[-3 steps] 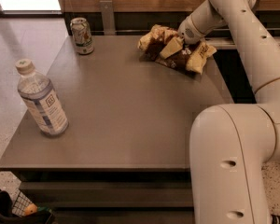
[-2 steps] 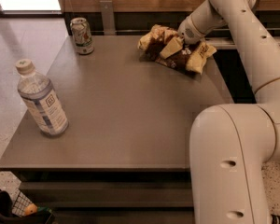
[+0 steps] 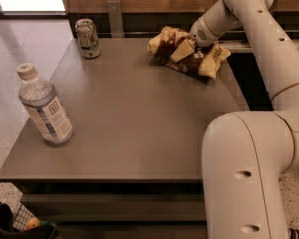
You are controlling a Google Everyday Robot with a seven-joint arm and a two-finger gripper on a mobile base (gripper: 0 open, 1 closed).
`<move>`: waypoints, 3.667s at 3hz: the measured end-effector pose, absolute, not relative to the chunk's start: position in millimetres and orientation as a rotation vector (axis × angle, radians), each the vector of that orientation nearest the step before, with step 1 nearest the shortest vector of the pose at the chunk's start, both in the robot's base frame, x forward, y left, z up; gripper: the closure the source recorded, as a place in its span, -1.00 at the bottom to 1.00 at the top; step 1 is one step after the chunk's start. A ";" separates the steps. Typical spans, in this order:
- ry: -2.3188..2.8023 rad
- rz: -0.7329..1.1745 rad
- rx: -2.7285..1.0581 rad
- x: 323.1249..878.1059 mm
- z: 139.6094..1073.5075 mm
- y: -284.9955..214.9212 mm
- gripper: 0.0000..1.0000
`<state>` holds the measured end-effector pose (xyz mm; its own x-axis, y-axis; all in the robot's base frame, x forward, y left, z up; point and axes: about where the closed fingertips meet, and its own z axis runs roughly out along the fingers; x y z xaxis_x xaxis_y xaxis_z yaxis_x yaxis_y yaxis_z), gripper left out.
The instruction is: Move brown chip bag near blue plastic bottle
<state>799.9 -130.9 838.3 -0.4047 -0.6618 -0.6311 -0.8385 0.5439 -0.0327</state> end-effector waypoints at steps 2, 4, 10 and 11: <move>2.165 0.317 -1.251 788.2 875.2 -129.1 1.00; 2.112 0.143 -1.335 754.0 954.7 -120.7 1.00; 1.763 0.205 -1.970 530.0 953.5 7.6 1.00; 1.803 0.155 -2.085 506.8 944.4 21.7 1.00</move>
Offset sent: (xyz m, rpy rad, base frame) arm -0.0590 0.0076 0.1309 -0.1717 -0.1496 0.0583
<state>506.8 21.7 944.4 0.1717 -0.9301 -0.3247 -0.9719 -0.1060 -0.2104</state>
